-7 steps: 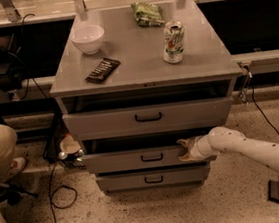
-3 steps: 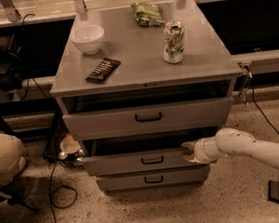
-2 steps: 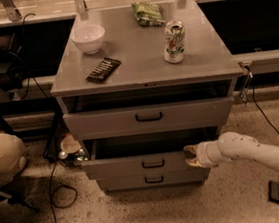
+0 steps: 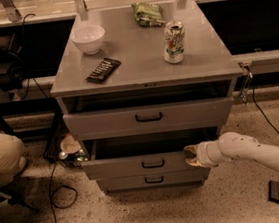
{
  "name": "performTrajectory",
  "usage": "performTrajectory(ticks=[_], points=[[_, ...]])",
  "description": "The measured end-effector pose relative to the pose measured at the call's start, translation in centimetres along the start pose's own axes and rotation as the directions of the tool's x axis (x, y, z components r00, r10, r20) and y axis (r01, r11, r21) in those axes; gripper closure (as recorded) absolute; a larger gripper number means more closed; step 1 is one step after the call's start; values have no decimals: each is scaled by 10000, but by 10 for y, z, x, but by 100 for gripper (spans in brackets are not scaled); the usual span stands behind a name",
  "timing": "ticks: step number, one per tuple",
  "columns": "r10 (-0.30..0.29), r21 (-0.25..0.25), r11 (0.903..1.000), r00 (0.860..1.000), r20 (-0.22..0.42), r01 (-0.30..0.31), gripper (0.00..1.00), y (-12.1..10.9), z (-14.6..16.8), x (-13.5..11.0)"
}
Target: Open middle drawer
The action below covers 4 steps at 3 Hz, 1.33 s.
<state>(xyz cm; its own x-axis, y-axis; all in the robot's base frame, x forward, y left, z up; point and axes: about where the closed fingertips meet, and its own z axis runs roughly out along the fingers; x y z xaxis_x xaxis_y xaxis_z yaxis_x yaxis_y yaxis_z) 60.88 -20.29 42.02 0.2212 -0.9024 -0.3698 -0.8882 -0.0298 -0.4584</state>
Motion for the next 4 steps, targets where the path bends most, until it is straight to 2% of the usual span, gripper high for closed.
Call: performTrajectory(ticks=[1, 2, 4], points=[[446, -90, 9990, 9989, -156, -448, 100, 18, -8, 2], [507, -101, 9987, 9986, -178, -509, 100, 20, -13, 1], [1082, -186, 9939, 9935, -367, -1089, 100, 41, -27, 1]])
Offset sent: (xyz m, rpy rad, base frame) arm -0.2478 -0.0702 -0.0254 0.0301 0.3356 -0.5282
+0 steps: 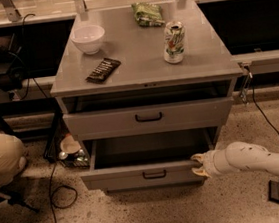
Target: Open middle drawer
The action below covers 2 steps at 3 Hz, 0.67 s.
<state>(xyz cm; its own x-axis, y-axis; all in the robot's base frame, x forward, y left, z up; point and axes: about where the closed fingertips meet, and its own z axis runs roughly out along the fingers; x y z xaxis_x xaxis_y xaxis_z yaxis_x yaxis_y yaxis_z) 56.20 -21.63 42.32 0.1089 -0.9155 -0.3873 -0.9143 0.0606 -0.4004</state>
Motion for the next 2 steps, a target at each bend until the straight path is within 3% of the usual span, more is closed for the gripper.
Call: performTrajectory(ticks=[2], points=[[138, -127, 9998, 9999, -26, -139, 100, 7, -2, 5]])
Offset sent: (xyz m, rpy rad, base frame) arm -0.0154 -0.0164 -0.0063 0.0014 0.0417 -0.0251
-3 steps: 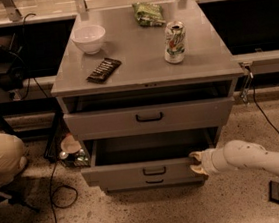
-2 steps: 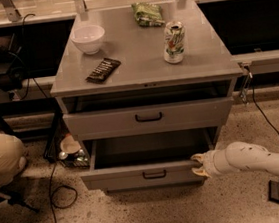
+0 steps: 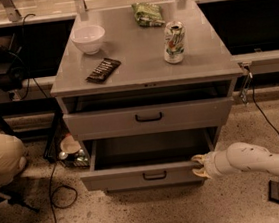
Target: Open middle drawer
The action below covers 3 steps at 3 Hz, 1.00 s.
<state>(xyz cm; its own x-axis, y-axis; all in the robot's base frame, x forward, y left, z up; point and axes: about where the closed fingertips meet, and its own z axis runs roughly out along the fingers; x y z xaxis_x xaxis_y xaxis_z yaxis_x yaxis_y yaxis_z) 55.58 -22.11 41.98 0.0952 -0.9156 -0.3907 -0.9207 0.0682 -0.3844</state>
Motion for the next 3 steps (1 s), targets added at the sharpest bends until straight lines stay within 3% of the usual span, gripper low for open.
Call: performTrajectory(ticks=[3], points=[[383, -24, 9993, 9992, -133, -384, 100, 15, -12, 3]])
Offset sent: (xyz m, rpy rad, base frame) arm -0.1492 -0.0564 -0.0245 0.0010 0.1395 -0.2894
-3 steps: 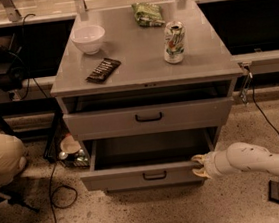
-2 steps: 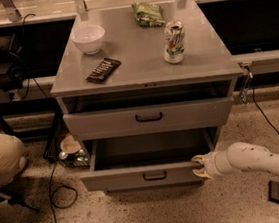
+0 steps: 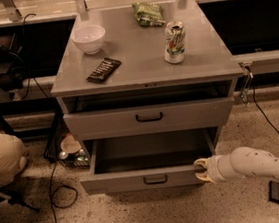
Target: Open middle drawer
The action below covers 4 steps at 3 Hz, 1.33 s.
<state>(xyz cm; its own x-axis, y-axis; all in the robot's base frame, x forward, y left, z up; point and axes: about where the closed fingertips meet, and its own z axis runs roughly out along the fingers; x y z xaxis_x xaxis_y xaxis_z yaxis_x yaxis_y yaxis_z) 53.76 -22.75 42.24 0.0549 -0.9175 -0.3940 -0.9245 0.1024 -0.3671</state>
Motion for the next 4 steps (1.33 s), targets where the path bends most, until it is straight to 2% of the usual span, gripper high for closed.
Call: performTrajectory(ticks=[1, 2, 3, 4], points=[[375, -35, 9993, 9993, -80, -376, 100, 16, -4, 5], [477, -41, 9988, 9988, -96, -478, 100, 18, -10, 4], [942, -74, 9955, 9954, -167, -943, 100, 35, -20, 7], [973, -101, 9952, 9951, -172, -975, 100, 37, -19, 8]])
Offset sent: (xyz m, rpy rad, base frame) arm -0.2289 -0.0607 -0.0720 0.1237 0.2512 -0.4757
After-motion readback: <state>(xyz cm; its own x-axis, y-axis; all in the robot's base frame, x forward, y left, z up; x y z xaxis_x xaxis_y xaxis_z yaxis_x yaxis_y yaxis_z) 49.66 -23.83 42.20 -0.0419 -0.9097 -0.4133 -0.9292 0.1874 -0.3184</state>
